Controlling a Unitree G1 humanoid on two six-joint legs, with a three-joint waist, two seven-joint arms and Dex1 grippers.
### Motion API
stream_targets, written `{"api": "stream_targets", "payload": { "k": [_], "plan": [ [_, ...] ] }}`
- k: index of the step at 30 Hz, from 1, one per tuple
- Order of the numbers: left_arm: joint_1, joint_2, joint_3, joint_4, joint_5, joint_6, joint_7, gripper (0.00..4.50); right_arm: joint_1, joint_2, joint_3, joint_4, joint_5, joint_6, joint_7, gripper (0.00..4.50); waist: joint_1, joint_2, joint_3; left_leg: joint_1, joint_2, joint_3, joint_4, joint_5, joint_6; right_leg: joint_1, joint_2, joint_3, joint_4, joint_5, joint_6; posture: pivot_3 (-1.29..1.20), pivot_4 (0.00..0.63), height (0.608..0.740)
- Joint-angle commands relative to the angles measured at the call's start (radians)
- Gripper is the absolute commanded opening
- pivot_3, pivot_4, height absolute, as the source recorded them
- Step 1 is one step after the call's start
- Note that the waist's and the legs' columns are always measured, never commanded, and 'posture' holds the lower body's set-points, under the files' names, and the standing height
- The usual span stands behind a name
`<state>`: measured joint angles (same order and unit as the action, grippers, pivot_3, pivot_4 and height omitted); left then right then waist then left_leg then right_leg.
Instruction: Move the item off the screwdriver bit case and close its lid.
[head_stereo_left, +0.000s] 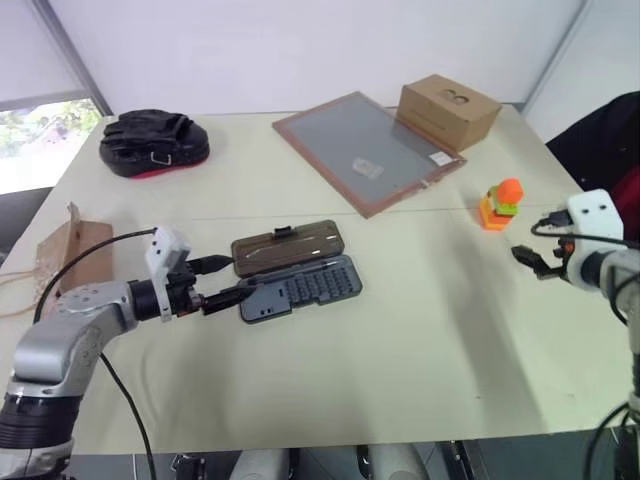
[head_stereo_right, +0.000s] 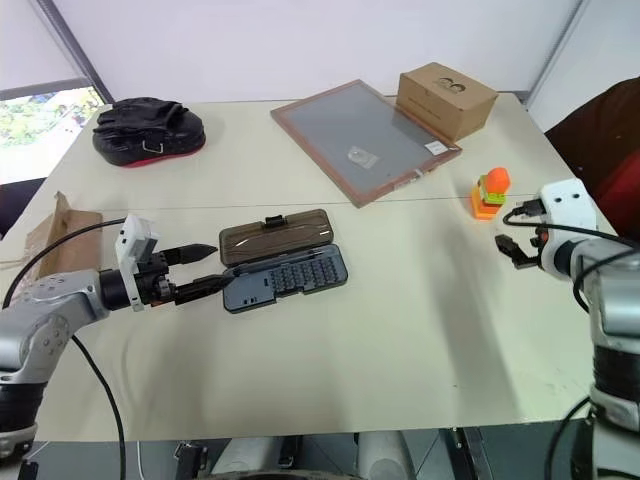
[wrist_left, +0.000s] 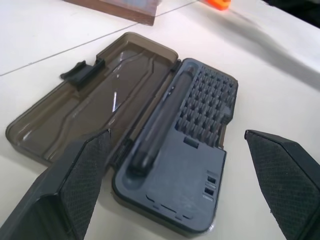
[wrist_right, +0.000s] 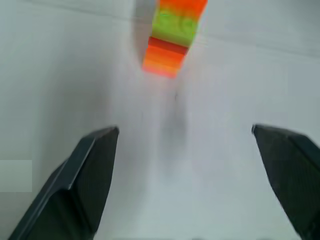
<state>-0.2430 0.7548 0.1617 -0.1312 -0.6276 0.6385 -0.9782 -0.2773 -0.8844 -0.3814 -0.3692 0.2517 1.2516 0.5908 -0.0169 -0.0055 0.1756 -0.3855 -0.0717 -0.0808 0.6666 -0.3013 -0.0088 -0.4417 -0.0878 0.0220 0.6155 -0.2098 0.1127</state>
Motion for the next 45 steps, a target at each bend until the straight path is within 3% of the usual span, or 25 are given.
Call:
{"api": "stream_targets", "payload": {
  "k": [1,5,8,12,16,25,33,36,43,45],
  "plan": [
    [-0.090,-0.004,-0.009,0.102,0.049,-0.078,-0.022,4.50,-0.042,-0.003,-0.101,-0.176,0.154,0.069,0.094,4.44,-0.002,0.000,0.000,0.001,0.000,0.000,0.000,0.000,0.000,0.002,0.000,0.000,0.000,0.000,0.000,0.00,0.150,0.740],
    [-0.189,-0.037,-0.048,0.261,0.151,-0.202,-0.009,4.50,-0.075,0.055,-0.088,-0.273,0.335,0.029,0.195,4.44,0.003,-0.002,0.000,0.013,0.001,-0.001,0.000,0.000,0.000,0.014,0.001,-0.001,-0.002,0.000,0.000,0.00,0.150,0.740],
    [-0.235,-0.052,-0.061,0.338,0.178,-0.246,-0.034,4.50,-0.107,0.105,0.038,-0.318,0.407,-0.020,0.217,4.44,0.002,-0.002,0.000,0.013,0.001,-0.001,0.000,-0.001,0.001,0.014,0.001,-0.002,-0.002,0.000,0.000,0.00,0.150,0.740],
    [-0.333,-0.075,-0.129,0.501,0.275,-0.383,-0.093,4.50,-0.187,0.164,0.221,-0.307,0.421,-0.086,0.209,4.44,0.005,-0.003,0.000,0.011,0.000,-0.001,0.000,0.000,0.001,0.012,-0.001,-0.002,-0.001,0.000,0.000,0.00,0.150,0.740],
    [-0.517,-0.123,-0.205,0.765,0.376,-0.534,-0.168,4.50,-0.236,0.155,0.306,-0.271,0.412,-0.144,0.222,4.44,0.017,-0.004,0.000,0.010,-0.001,-0.002,0.001,0.000,0.001,0.012,-0.001,-0.003,-0.002,0.000,0.000,0.00,0.150,0.740],
    [-0.838,-0.222,-0.309,1.330,0.604,-0.768,-0.200,4.50,-0.260,0.139,0.337,-0.223,0.385,-0.230,0.192,4.44,0.025,-0.005,0.001,0.008,-0.001,-0.001,0.001,-0.001,0.002,0.011,0.000,-0.003,-0.003,0.000,0.000,0.00,0.150,0.740],
    [-0.871,-0.259,-0.296,1.464,0.698,-0.735,-0.113,4.50,-0.163,0.156,0.270,-0.330,0.443,-0.178,0.077,4.44,0.021,-0.006,0.001,0.004,-0.001,-0.001,0.002,-0.001,0.003,0.007,0.000,-0.003,-0.001,0.000,0.001,0.00,0.150,0.740],
    [-0.868,-0.271,-0.289,1.473,0.716,-0.719,-0.096,3.63,-0.148,0.148,0.237,-0.358,0.480,-0.157,0.053,4.50,0.025,-0.006,0.000,0.004,-0.001,-0.001,0.002,-0.001,0.003,0.007,0.000,-0.003,-0.001,0.000,0.001,0.00,0.150,0.740],
    [-0.855,-0.296,-0.279,1.478,0.744,-0.711,-0.093,0.12,-0.138,0.114,0.210,-0.383,0.529,-0.133,0.018,4.50,0.028,-0.005,-0.001,0.009,-0.001,-0.001,0.002,-0.002,0.003,0.011,0.000,-0.003,0.000,0.000,0.001,0.00,0.150,0.740],
    [-0.850,-0.299,-0.277,1.478,0.757,-0.716,-0.093,0.05,-0.133,0.108,0.207,-0.385,0.539,-0.132,0.010,4.50,0.030,-0.006,-0.001,0.011,-0.001,-0.001,0.002,-0.002,0.003,0.014,0.000,-0.003,-0.001,0.000,0.001,0.00,0.150,0.740]
  ]
}}
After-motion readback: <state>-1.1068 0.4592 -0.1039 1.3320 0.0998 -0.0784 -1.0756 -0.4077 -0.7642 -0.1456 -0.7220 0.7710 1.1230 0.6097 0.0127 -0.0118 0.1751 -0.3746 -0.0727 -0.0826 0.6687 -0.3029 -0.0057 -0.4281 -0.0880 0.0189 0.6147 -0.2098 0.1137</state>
